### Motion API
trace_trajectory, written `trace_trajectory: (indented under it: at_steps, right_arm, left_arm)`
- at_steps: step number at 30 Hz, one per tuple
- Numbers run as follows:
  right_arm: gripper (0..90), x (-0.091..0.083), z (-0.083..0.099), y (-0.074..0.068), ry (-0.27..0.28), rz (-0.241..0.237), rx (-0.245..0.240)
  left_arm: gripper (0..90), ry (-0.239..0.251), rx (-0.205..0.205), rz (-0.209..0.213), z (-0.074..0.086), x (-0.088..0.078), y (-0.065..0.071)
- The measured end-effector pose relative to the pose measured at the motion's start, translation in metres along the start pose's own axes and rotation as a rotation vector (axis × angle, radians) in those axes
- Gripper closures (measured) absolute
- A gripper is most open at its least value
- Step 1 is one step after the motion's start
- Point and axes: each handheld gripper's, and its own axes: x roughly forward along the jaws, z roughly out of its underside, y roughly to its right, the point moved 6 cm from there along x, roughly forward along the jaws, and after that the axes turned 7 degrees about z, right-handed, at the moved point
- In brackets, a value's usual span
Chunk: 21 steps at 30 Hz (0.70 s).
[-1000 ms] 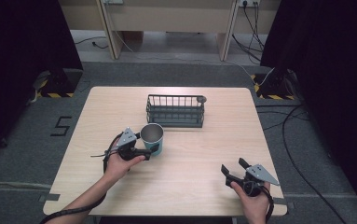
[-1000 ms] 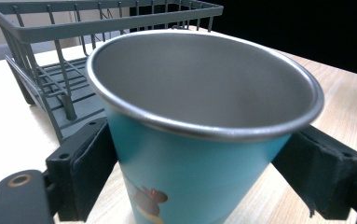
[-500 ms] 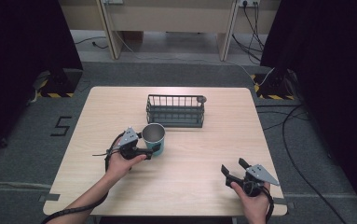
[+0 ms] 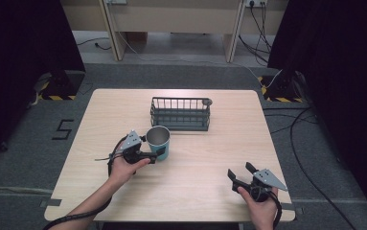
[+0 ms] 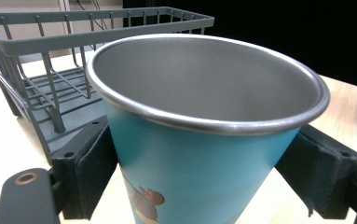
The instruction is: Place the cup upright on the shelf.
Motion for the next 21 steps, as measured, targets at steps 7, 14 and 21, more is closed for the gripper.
trace_trajectory:
  at_steps: [7,14,21]
  right_arm:
    - [19.9,0.0,0.0,0.0,0.001,0.0,0.002]
    - [19.9,0.0,0.0,0.0,0.001,-0.001,0.0]
    - [19.9,0.0,0.0,0.0,0.001,-0.001,0.001]
  left_arm:
    - [15.3,0.014,0.004,-0.004,-0.006,-0.002,-0.001]
    - [15.3,0.024,0.007,-0.006,-0.012,-0.002,-0.002]
    - [15.3,0.04,0.011,-0.008,-0.021,-0.002,-0.003]
